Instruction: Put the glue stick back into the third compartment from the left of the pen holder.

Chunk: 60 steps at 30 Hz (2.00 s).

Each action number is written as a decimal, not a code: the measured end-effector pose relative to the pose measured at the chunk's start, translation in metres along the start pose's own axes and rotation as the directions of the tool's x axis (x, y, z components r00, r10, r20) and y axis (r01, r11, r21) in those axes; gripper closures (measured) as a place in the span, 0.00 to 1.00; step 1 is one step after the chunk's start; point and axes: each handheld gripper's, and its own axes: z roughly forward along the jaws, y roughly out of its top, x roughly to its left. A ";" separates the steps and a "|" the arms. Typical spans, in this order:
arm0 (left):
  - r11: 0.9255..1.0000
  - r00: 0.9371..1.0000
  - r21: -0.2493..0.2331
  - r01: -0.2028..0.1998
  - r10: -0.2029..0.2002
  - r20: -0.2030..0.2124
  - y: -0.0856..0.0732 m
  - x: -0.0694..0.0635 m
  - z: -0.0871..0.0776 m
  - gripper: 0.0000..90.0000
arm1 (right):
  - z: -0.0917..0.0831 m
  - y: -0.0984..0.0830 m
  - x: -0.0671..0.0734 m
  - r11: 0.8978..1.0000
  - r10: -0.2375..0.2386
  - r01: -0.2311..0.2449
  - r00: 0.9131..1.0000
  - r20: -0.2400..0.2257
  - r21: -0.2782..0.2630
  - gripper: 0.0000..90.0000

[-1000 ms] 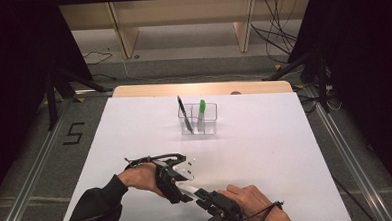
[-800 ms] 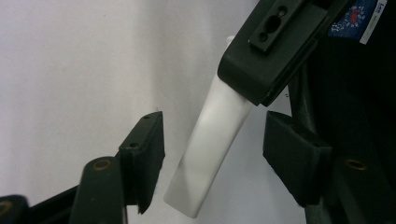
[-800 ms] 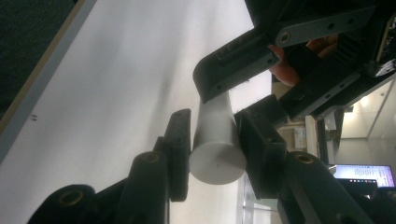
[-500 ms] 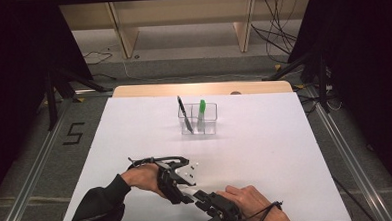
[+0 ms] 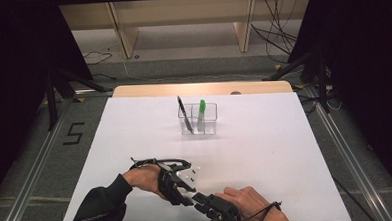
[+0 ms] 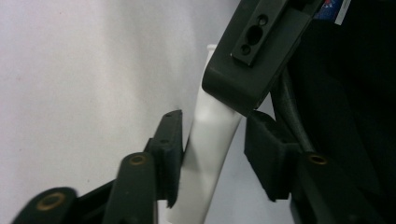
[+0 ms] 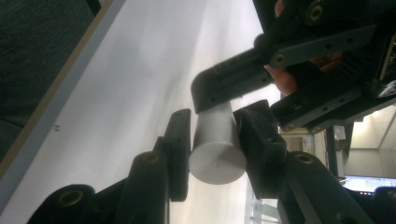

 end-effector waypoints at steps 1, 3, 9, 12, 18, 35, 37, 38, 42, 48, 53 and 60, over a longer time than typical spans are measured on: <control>1.000 1.000 0.003 -0.002 0.002 0.004 0.000 0.000 0.000 0.67 | 0.000 0.000 0.000 1.000 -0.003 0.003 1.000 -0.003 -0.002 0.73; 1.000 1.000 0.008 -0.002 0.002 0.009 0.001 0.000 0.001 0.68 | 0.000 0.000 -0.001 1.000 -0.018 0.018 1.000 -0.009 -0.004 0.73; 0.999 0.999 0.028 -0.026 0.024 0.046 0.004 0.000 0.002 0.75 | 0.001 0.000 0.001 1.000 -0.018 0.018 1.000 -0.014 0.003 0.73; 1.000 0.999 0.026 -0.018 0.017 0.045 0.004 0.000 0.003 0.75 | 0.001 -0.001 0.002 1.000 -0.007 0.007 1.000 -0.019 0.009 0.73; 1.000 1.000 -0.015 0.008 -0.007 0.031 0.003 0.001 -0.001 0.76 | -0.001 -0.003 -0.001 1.000 0.026 -0.025 1.000 -0.013 0.013 0.70; 0.950 0.932 -0.226 0.214 -0.268 -0.243 -0.013 0.023 -0.023 0.76 | -0.029 -0.037 -0.028 0.864 0.500 -0.499 0.834 0.232 -0.068 0.42; 0.927 0.902 -0.279 0.250 -0.327 -0.282 -0.013 0.028 -0.025 0.76 | -0.032 -0.045 -0.028 0.808 0.584 -0.584 0.777 0.235 -0.080 0.39; 0.911 0.882 -0.313 0.268 -0.363 -0.300 -0.013 0.031 -0.026 0.76 | -0.033 -0.049 -0.028 0.778 0.624 -0.622 0.746 0.233 -0.091 0.39; 0.845 0.810 -0.429 0.319 -0.478 -0.339 -0.012 0.042 -0.033 0.76 | -0.040 -0.062 -0.028 0.635 0.771 -0.756 0.609 0.186 -0.160 0.37; 0.758 0.740 -0.570 0.317 -0.574 -0.351 -0.006 0.056 -0.039 0.76 | -0.051 -0.083 -0.031 0.372 0.928 -0.898 0.357 0.107 -0.235 0.35; 0.723 0.706 -0.617 0.312 -0.610 -0.359 0.000 0.067 -0.041 0.76 | -0.057 -0.098 -0.033 0.226 0.974 -0.942 0.211 0.086 -0.249 0.35; 0.674 0.680 -0.673 0.304 -0.649 -0.342 0.005 0.080 -0.043 0.76 | -0.061 -0.106 -0.029 0.173 0.984 -0.954 0.158 0.080 -0.243 0.33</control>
